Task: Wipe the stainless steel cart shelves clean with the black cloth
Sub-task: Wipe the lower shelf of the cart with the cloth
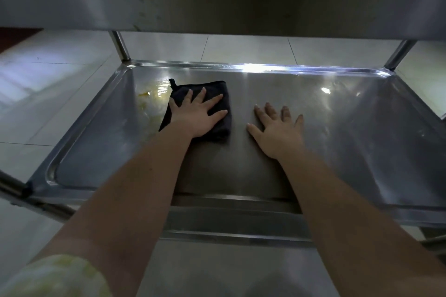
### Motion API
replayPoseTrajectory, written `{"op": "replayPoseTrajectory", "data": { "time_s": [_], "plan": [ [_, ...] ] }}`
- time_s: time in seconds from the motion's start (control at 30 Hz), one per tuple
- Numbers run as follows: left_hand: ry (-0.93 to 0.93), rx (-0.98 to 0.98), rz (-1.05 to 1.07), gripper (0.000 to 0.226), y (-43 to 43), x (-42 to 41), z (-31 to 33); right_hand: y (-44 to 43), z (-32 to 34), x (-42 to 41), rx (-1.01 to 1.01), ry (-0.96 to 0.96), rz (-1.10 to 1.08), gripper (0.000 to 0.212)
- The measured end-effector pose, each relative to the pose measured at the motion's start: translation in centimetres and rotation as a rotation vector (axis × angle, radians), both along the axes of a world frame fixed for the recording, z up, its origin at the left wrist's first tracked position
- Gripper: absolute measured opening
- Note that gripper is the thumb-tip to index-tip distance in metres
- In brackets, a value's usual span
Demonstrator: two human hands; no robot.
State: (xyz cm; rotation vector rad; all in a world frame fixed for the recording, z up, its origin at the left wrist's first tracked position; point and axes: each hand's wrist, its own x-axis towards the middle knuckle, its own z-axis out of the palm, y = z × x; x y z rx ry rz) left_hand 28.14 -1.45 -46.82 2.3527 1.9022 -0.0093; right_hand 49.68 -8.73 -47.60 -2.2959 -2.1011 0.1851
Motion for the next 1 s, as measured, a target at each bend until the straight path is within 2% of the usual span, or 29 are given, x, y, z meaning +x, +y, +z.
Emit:
{"op": "replayPoseTrajectory", "data": {
  "time_s": [0.27,0.43,0.53,0.67,0.77,0.87,1.0],
  "plan": [
    [-0.019,-0.022,-0.041,0.063,2.1,3.4,-0.5,0.4,-0.9,-0.4,0.037,-0.049,0.003,0.068],
    [-0.038,-0.016,-0.092,0.064,1.9,5.6,-0.4,0.5,-0.9,0.1,0.04,-0.015,0.009,0.068],
    [-0.033,-0.004,-0.086,0.066,2.3,2.7,-0.2,0.7,-0.9,0.3,0.034,0.001,0.01,0.07],
    [-0.009,-0.008,0.068,0.062,3.7,-6.0,0.6,0.8,-1.1,0.3,0.035,-0.011,0.001,0.071],
    [0.057,-0.035,0.097,0.06,4.0,-9.5,0.7,0.9,-1.3,0.0,0.041,-0.037,0.0,0.072],
    [0.069,-0.056,0.09,0.06,4.0,-7.7,0.7,0.9,-1.3,-0.2,0.04,-0.054,-0.003,0.071],
    [0.045,-0.033,0.001,0.061,3.3,-1.1,0.6,0.7,-0.8,-0.3,0.026,-0.059,0.004,0.069]
  ]
}}
